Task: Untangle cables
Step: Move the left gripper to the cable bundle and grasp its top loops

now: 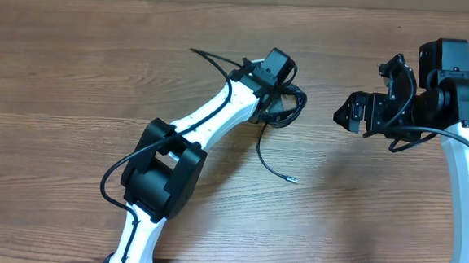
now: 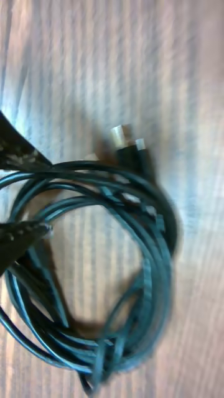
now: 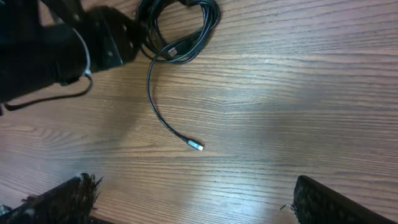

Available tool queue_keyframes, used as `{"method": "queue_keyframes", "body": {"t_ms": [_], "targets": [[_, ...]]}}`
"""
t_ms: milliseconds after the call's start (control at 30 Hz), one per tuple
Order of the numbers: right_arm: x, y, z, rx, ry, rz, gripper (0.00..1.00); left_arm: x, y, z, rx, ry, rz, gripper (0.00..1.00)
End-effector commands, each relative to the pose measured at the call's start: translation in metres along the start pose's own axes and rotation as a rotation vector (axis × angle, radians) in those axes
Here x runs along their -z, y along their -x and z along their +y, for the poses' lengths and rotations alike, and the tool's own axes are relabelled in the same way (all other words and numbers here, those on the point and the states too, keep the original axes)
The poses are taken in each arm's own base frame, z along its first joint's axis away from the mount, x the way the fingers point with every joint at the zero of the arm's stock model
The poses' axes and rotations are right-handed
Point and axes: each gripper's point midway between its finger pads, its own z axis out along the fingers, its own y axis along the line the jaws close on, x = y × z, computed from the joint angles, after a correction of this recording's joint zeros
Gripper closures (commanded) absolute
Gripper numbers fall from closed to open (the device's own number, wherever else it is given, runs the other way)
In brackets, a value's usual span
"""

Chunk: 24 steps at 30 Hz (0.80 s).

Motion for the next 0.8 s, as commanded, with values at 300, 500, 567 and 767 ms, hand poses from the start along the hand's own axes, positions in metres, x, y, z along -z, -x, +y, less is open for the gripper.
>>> {"method": "queue_keyframes", "body": {"t_ms": [300,500,567,767], "targets": [[0.007,0.006,0.003,0.012,0.007,-0.032,0.00,-0.013,0.014,0.017,-0.028,0.085,-0.090,0.48],[0.007,0.005,0.003,0.010,0.007,-0.028,0.00,-0.020,0.008,0.019,-0.029,0.081,-0.092,0.53],[0.007,0.004,0.003,0.009,0.007,-0.027,0.00,-0.024,0.006,0.021,-0.014,0.088,-0.085,0.56],[0.007,0.004,0.003,0.008,0.006,-0.024,0.00,-0.039,-0.003,0.028,-0.020,0.115,-0.057,0.64]]}}
